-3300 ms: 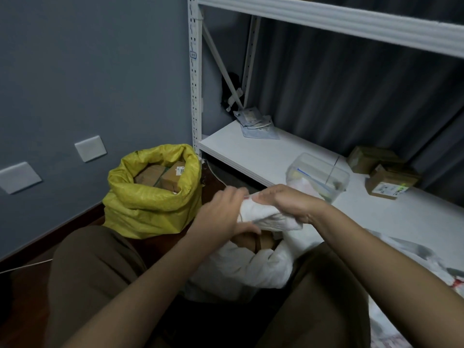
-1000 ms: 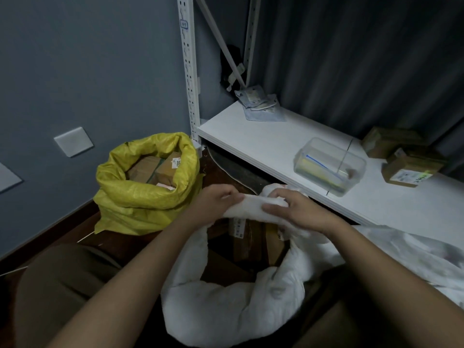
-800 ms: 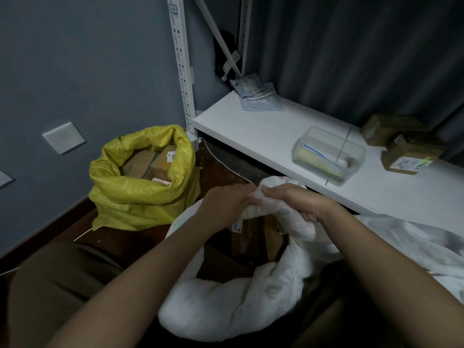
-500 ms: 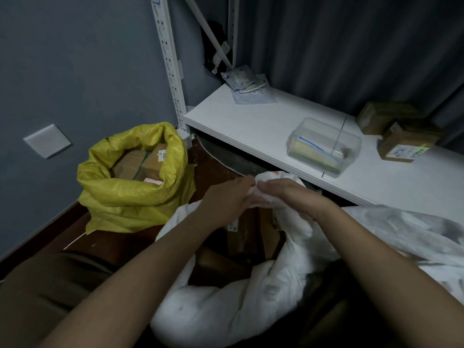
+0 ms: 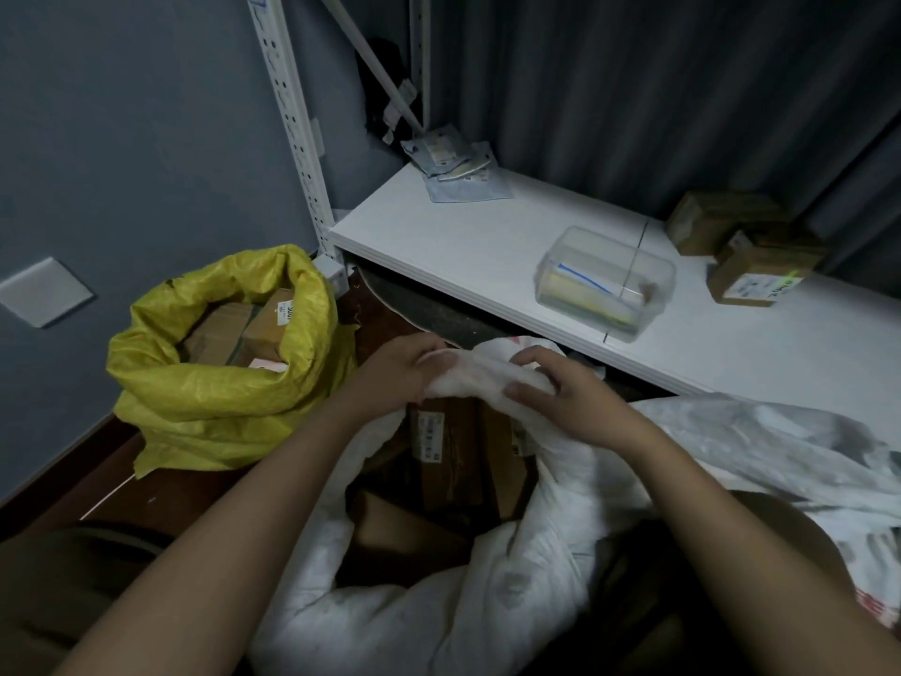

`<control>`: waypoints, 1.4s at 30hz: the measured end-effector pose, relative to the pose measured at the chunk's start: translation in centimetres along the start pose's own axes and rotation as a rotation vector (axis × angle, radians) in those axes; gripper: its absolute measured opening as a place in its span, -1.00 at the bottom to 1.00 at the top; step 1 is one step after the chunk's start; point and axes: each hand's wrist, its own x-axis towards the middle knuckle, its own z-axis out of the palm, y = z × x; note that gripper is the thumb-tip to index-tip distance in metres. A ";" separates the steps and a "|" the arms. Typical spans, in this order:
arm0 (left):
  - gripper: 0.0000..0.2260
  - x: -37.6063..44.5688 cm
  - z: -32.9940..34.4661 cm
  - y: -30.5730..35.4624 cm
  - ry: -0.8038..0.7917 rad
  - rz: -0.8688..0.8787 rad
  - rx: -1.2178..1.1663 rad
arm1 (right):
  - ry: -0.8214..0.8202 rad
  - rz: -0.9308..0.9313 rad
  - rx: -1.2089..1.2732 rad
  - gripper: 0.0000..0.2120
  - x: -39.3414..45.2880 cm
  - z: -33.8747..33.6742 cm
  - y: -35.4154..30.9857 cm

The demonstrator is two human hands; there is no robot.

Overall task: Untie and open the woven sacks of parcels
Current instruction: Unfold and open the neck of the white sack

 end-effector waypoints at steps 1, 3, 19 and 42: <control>-0.78 0.1 0.2 0.0 -0.024 -0.005 0.000 | 0.027 -0.028 0.036 -0.93 -0.1 0.4 -0.2; -0.63 0.2 1.3 0.4 -0.109 0.104 0.113 | 0.003 0.080 0.312 -0.82 0.3 0.9 -0.5; -0.66 2.9 2.7 0.5 -0.072 0.120 0.203 | 0.105 0.145 0.039 -0.81 -0.3 -0.2 1.3; -0.85 8.0 4.8 3.2 -0.292 0.107 0.084 | 0.179 0.270 0.281 -0.80 -2.0 -1.9 3.8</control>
